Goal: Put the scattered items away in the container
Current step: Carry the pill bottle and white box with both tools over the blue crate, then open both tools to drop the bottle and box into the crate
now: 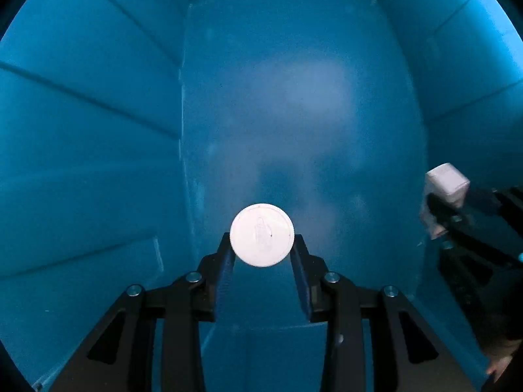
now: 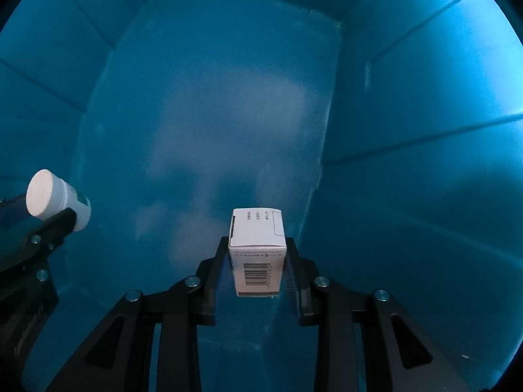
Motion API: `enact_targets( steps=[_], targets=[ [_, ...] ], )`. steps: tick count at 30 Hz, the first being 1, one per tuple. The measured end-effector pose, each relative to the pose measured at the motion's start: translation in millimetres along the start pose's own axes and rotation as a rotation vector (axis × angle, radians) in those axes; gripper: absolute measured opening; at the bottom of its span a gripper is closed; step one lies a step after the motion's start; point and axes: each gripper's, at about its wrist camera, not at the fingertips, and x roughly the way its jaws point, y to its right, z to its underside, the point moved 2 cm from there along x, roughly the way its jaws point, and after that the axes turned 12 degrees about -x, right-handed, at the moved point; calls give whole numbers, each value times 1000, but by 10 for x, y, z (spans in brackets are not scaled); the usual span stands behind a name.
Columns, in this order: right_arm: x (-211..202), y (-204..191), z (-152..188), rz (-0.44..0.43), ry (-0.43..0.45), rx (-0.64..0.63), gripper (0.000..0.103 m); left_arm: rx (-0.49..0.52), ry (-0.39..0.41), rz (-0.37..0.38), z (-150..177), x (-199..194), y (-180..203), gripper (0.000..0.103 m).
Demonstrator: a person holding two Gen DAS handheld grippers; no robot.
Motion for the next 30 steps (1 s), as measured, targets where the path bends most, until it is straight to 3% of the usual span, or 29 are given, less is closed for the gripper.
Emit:
enact_targets(
  steps=[2,4,6,7,10,12,15,21,27,30],
  targets=[
    [98,-22,26,-9,-34,-19,30,-2,-32,-25,6,88,4,34],
    [181,-46,57,-14,-65,-39,30,-2,-33,-48,-17,100,26,43],
    [198,-38,64,-14,-67,-47,31,-9,-12,-56,-68,57,53,66],
    [198,-24,82,-14,-64,-48,32,-12,1,-57,-39,37,45,69],
    [189,-25,123,-7,-57,-46,46,-14,27,-55,-21,-28,52,70],
    [158,-33,102,5,-47,-50,65,-15,36,-57,6,-77,35,70],
    [81,-67,139,19,-15,-51,83,-23,58,-42,154,-162,-129,70],
    [-190,-129,274,21,50,-50,102,-41,128,-11,137,-464,-237,70],
    [-581,-250,344,21,84,-99,102,-32,215,45,217,-838,-351,70],
    [-923,-349,440,15,147,-131,102,-28,266,100,375,-1127,-392,70]
  ],
)
